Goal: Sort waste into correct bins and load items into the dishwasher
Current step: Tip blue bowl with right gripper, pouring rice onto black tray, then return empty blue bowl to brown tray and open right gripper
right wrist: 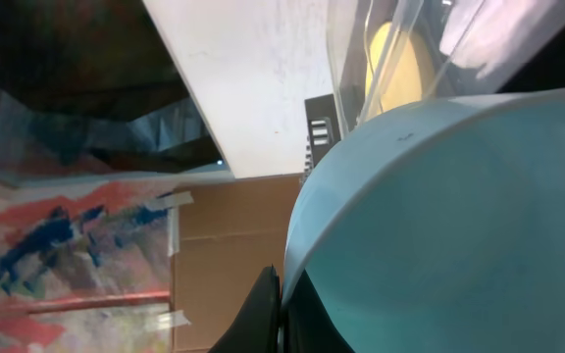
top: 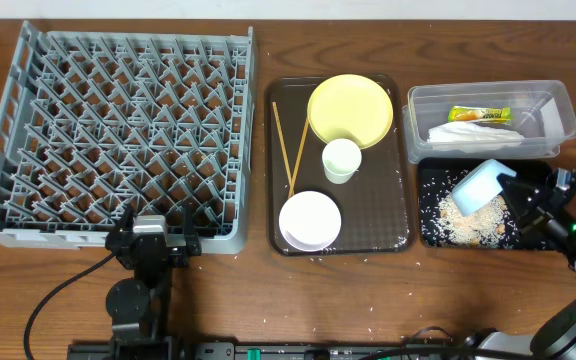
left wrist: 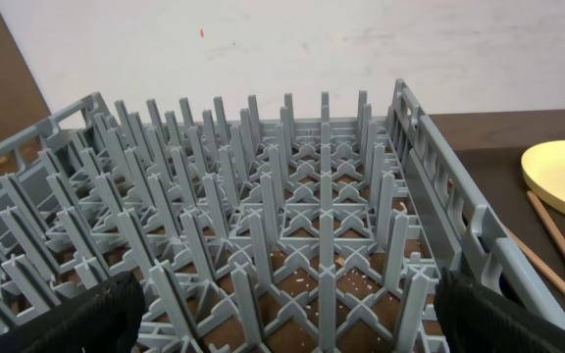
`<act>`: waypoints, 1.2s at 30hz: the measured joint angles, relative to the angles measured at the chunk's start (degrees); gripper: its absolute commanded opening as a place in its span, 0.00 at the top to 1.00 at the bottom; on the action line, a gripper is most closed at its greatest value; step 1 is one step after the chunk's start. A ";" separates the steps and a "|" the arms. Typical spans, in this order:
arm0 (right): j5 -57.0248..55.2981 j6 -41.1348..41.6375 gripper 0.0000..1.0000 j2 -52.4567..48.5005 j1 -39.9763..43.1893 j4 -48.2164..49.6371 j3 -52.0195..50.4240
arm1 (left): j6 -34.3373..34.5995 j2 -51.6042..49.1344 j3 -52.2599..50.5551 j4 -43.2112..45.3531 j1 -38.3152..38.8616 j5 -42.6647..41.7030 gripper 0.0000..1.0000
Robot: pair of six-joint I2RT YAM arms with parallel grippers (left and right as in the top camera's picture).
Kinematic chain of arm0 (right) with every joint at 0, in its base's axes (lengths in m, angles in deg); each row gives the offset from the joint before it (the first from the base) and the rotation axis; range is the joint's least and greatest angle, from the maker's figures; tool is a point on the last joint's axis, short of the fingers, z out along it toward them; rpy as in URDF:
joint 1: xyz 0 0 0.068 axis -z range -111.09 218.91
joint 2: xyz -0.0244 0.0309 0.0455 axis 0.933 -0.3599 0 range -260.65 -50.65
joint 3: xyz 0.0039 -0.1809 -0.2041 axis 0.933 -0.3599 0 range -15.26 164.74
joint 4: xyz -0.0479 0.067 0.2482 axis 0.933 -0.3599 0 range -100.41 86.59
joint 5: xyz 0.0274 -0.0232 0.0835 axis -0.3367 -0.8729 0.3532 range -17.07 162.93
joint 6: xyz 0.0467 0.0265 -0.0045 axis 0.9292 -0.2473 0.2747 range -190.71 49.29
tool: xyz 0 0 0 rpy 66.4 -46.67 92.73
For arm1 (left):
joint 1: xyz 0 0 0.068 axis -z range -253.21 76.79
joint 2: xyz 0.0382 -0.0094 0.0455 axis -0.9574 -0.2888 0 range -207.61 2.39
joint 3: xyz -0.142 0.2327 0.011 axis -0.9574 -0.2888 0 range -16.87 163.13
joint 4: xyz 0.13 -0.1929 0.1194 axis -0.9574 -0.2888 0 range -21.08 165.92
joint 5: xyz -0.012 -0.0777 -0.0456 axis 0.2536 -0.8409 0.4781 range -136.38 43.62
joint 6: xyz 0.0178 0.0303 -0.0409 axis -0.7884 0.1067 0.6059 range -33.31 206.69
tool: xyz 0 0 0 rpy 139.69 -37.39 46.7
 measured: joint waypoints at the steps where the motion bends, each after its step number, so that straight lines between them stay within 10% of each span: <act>1: 0.00 0.13 0.99 0.00 0.00 0.31 0.00 | -0.02 0.00 0.00 0.00 0.00 0.00 0.05; 20: -0.22 2.82 0.99 9.53 -1.07 7.02 -0.07 | -0.02 0.00 0.00 0.00 0.00 0.00 0.05; 30: 0.85 33.11 0.98 20.81 -22.40 59.54 0.79 | 0.00 0.00 0.00 0.02 0.00 0.00 0.05; 36: 0.59 45.35 0.98 18.86 -31.21 64.04 0.83 | 0.00 0.00 -0.02 0.02 0.00 0.00 0.05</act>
